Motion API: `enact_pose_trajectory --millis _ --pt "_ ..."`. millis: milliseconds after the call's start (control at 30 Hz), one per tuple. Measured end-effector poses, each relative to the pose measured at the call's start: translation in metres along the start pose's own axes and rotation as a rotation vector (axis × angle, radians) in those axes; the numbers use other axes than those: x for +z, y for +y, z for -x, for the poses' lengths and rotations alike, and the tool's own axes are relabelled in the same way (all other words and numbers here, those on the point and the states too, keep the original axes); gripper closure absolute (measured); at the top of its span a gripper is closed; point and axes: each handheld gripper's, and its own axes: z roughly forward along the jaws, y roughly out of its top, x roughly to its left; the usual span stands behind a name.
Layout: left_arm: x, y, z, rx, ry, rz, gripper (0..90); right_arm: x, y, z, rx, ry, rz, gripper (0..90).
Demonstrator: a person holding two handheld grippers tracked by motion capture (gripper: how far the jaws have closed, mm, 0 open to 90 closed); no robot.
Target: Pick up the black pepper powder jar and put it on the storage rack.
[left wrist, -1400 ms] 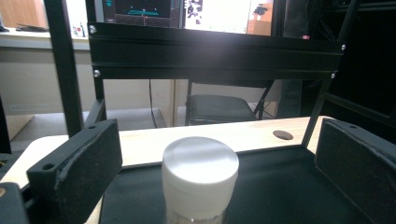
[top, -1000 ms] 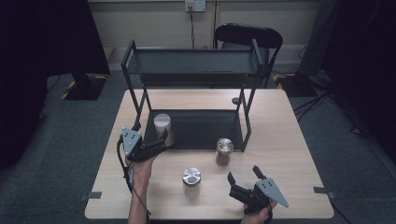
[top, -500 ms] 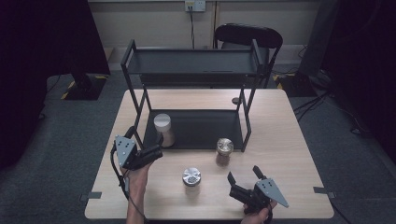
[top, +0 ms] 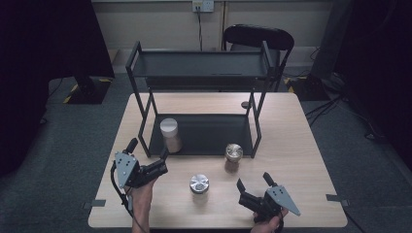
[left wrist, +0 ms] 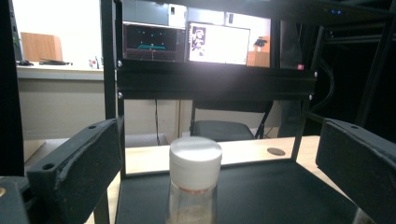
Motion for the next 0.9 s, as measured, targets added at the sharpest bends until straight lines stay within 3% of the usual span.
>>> enact_pose_trajectory --millis 333,700,900 --pt "-0.013 -0.016 0.0 -0.002 -0.004 0.025 0.0 0.0 -0.001 0.0 -0.002 -0.001 0.003 0.0" --pt "-0.027 -0.024 0.007 0.036 0.007 0.033 0.0 0.0 0.0 0.0 0.004 -0.002 0.003 0.0" --pt "-0.033 -0.037 0.006 0.008 0.004 0.017 0.0 0.0 0.0 0.0 0.0 -0.003 0.001 0.0"
